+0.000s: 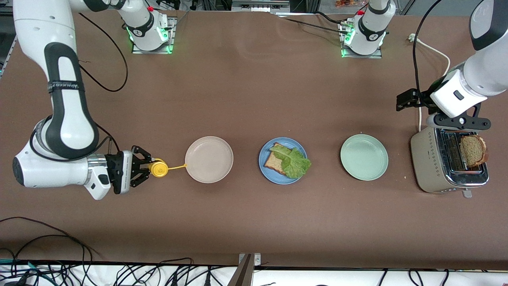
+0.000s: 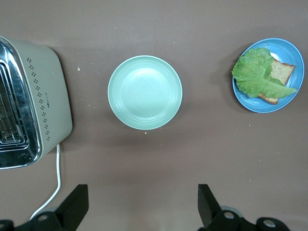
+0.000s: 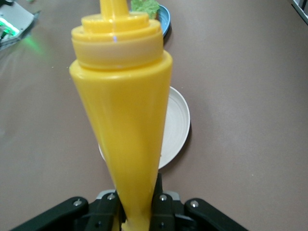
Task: Make sandwich in blue plate with both arms
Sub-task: 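Set the yellow bottle upright and open the right gripper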
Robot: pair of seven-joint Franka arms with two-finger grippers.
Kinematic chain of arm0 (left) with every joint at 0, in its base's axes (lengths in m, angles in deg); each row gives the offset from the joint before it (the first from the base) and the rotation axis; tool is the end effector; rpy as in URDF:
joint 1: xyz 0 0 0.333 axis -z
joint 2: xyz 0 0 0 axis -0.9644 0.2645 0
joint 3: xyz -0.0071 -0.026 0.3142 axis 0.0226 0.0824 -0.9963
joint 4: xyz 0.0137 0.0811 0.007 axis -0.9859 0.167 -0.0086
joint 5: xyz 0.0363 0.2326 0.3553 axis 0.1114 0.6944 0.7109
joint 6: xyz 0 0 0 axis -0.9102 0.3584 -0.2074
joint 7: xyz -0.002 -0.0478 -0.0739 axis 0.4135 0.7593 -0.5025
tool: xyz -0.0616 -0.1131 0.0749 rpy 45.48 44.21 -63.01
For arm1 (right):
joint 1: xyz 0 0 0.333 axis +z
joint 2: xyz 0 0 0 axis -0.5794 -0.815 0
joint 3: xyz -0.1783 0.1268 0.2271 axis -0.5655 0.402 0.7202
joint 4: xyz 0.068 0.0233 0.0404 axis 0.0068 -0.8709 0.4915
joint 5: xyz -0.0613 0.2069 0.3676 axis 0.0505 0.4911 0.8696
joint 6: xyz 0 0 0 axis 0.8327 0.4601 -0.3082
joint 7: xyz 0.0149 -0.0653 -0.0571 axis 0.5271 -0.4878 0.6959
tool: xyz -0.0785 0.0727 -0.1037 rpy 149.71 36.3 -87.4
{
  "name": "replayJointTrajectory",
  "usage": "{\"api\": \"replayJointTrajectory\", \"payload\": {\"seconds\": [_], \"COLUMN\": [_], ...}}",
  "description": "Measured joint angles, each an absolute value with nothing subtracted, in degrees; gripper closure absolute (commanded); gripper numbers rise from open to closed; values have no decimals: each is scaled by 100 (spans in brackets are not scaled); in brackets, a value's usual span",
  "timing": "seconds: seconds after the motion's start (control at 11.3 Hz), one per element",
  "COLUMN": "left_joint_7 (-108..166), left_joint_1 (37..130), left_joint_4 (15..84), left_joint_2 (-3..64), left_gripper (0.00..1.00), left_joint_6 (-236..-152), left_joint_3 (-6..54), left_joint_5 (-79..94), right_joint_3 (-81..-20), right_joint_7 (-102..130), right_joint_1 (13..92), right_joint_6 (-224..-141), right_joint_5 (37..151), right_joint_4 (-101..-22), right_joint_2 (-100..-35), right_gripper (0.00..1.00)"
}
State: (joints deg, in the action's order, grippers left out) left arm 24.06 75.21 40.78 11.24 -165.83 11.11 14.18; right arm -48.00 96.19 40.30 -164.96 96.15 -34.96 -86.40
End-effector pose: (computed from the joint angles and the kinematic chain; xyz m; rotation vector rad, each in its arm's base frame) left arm 0.6034 -0.0664 0.5109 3.0907 -0.1113 -0.2305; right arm 0.7374 0.1189 0.2670 -1.9263 -1.5611 -0.2785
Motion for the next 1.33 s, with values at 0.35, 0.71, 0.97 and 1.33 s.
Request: {"api": "replayJointTrajectory", "payload": {"seconds": [0.35, 0.71, 0.97, 1.33], "left_joint_7": [2470, 2534, 2544, 2551], "left_joint_1": [7524, 7524, 7524, 7522], "left_joint_4": [3981, 3893, 3864, 3863], "left_joint_2": [1113, 1102, 1077, 1073], "left_gripper": [0, 0, 0, 0], "left_joint_6": [-16583, -16583, -16581, -16581], "left_joint_3": [1133, 1157, 1157, 1141], "left_joint_5": [1419, 1419, 1420, 1420], "right_joint_3": [-4729, -4717, -4716, -4713], "right_joint_7": [11163, 12115, 12537, 13237], "right_joint_1": [3643, 3632, 3579, 3341], "right_joint_6": [-16471, -16684, -16744, -16742], "right_joint_5": [10356, 10987, 11026, 11317], "right_joint_4": [-3709, -3912, -4009, -4104], "right_joint_2": [-9194, -9638, -9718, -10006], "right_gripper": [100, 100, 100, 100]}}
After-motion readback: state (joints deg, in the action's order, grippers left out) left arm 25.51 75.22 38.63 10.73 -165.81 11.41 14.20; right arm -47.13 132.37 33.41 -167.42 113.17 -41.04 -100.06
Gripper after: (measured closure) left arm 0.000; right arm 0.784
